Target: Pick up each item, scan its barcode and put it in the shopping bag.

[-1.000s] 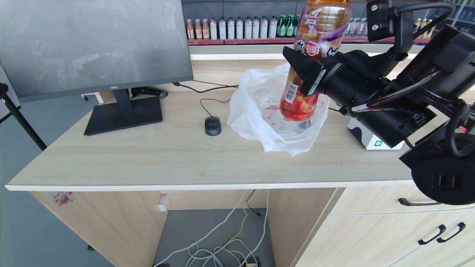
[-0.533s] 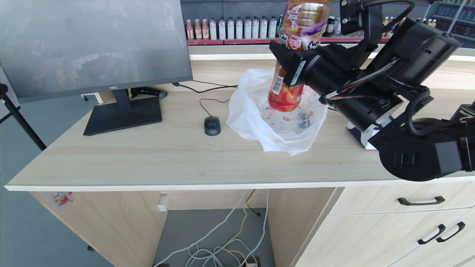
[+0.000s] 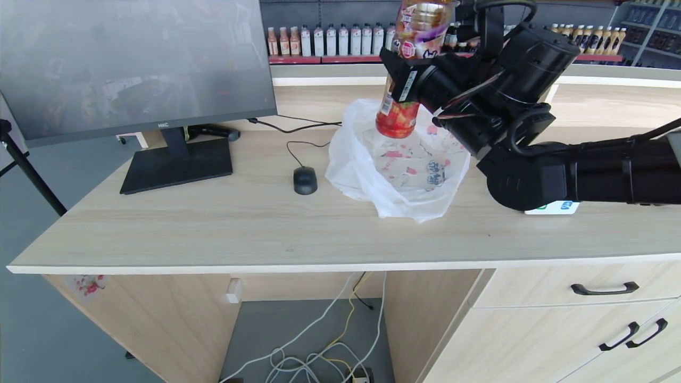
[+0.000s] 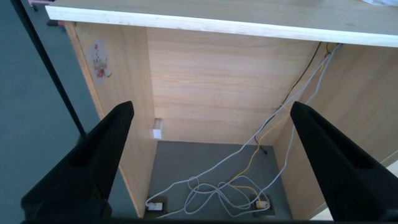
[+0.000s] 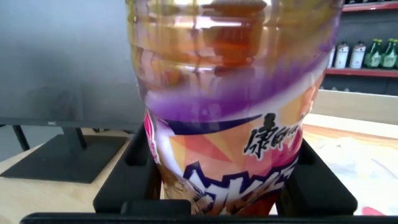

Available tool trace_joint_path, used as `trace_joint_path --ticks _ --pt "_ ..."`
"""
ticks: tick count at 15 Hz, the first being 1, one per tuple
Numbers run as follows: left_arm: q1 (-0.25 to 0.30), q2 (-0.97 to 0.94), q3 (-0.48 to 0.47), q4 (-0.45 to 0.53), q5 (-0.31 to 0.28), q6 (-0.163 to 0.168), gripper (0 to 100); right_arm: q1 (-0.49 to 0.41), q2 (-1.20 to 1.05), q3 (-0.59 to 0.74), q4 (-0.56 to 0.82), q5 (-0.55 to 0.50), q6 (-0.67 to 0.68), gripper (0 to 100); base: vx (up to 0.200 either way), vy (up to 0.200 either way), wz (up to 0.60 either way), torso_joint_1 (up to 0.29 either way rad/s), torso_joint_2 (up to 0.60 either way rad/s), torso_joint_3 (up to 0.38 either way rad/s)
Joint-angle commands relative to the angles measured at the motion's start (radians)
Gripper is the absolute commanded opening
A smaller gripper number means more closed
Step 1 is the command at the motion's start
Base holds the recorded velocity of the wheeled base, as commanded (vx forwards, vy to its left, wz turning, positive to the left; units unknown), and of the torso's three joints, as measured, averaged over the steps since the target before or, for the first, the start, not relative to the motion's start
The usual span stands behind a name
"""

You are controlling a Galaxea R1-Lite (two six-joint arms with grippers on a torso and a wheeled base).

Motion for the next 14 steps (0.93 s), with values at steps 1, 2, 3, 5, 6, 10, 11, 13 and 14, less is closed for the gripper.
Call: trace_joint_path --ticks 1,2,3,5,6,10,11,13,14 --pt "-0.001 0.0 0.0 0.0 0.0 0.0 100 -0.032 0.08 -0.076 0.011 -0.001 0.012 0 0.0 0.0 0.0 0.0 0.0 0.0" --pt "0.0 0.0 0.0 0.0 0.0 0.0 100 -0.038 0.089 -0.077 0.009 0.001 0.018 0 0.0 0.0 0.0 0.0 0.0 0.0" --pt "0.0 0.0 0.0 0.0 0.0 0.0 100 -0.046 0.099 -0.077 0.009 0.002 0.021 0 0.0 0.0 0.0 0.0 0.0 0.0" --pt "0.0 0.0 0.0 0.0 0.0 0.0 100 -0.063 0.109 -0.073 0.006 0.006 0.029 0 0.0 0.0 0.0 0.0 0.0 0.0" --pt "0.0 0.0 0.0 0.0 0.0 0.0 100 -0.067 0.12 -0.077 0.005 0.012 0.039 0 0.0 0.0 0.0 0.0 0.0 0.0" --pt "0.0 0.0 0.0 0.0 0.0 0.0 100 -0.089 0.149 -0.077 -0.005 0.015 0.059 0 0.0 0.0 0.0 0.0 0.0 0.0" --pt "0.0 0.0 0.0 0.0 0.0 0.0 100 -0.095 0.157 -0.077 -0.006 0.018 0.062 0 0.0 0.0 0.0 0.0 0.0 0.0" --pt "0.0 0.0 0.0 0.0 0.0 0.0 100 -0.099 0.175 -0.076 -0.015 0.024 0.065 0 0.0 0.0 0.0 0.0 0.0 0.0" --pt "0.0 0.0 0.0 0.0 0.0 0.0 100 -0.102 0.2 -0.076 -0.026 0.024 0.067 0 0.0 0.0 0.0 0.0 0.0 0.0"
